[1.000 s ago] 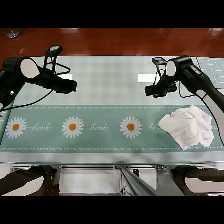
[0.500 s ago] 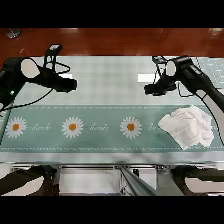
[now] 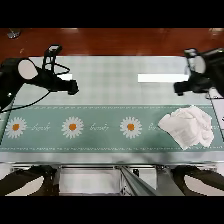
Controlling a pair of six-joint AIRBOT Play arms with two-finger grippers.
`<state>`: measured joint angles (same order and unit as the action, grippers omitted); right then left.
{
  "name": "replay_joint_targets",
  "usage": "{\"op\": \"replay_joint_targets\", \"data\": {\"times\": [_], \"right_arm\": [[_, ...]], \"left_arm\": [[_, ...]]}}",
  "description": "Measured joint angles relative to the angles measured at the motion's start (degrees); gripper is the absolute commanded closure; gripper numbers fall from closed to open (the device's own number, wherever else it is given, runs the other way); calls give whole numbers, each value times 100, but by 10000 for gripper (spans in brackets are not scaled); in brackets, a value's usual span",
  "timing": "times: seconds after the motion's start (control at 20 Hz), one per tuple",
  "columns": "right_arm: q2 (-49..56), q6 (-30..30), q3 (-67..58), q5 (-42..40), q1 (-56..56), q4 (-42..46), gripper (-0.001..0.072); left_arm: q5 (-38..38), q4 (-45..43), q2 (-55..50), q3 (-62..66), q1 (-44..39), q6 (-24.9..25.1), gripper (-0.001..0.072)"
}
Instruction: Fold the shirts.
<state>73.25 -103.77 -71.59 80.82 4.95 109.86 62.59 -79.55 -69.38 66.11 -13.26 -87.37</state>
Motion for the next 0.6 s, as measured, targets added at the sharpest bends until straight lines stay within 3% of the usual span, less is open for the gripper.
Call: {"op": "replay_joint_targets", "data": {"times": [0.1,0.25,0.4,0.45,0.5,0.55,0.6], "right_arm": [[-621,-295,721,-138,-793,68,87],[-1121,-481,1838,-741,-1834,-505,88],[-1161,-293,2640,-1266,-2393,-1294,91],[-1099,-149,2787,-1366,-2483,-1532,137],[-1043,42,2898,-1408,-2559,-1797,379],[-994,247,2970,-1401,-2605,-2081,685],[-973,481,2999,-1322,-2640,-2332,688]], "left_arm": [[-7,118,450,-385,0,44,6],[-295,402,1158,-1268,0,70,6],[-531,546,1504,-2009,0,-79,6],[-597,588,1541,-2155,0,-120,6],[-623,629,1563,-2275,0,-160,6],[-688,675,1576,-2352,0,-166,6],[-732,728,1585,-2413,0,-201,6]]}}
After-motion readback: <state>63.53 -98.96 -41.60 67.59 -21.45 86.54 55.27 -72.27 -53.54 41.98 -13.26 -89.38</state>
